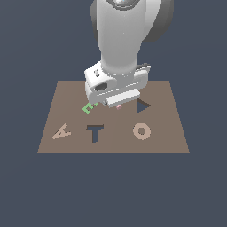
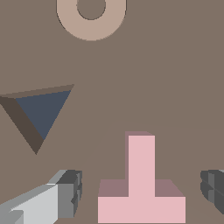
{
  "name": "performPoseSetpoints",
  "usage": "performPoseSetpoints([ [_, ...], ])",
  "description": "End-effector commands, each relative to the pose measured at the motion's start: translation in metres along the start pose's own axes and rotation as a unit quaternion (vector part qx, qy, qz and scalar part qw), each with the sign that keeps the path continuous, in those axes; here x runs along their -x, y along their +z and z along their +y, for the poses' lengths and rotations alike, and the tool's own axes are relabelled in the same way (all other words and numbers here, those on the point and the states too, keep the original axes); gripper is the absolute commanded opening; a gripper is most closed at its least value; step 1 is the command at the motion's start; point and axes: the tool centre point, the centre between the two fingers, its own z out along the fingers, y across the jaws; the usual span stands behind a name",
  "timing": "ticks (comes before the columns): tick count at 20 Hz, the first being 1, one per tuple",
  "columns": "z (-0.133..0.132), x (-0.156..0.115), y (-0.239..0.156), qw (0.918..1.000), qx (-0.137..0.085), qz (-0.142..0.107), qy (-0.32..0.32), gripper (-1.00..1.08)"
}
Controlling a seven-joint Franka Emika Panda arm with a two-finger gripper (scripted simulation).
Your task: Insert a designated object into the corresponding slot on a board.
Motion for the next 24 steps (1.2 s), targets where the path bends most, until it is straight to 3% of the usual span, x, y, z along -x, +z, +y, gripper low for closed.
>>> performPoseSetpoints([
  [1, 0.000, 0.000, 0.001, 1.0000, 0.000, 0.000, 0.000, 1.00],
  [10, 0.000, 0.000, 0.019, 1.0000, 0.000, 0.000, 0.001, 1.00],
  [11, 0.000, 0.000, 0.019, 1.0000, 0.000, 0.000, 0.001, -1.00],
  [24, 0.001, 0.000, 0.019, 1.0000, 0.000, 0.000, 0.002, -1.00],
])
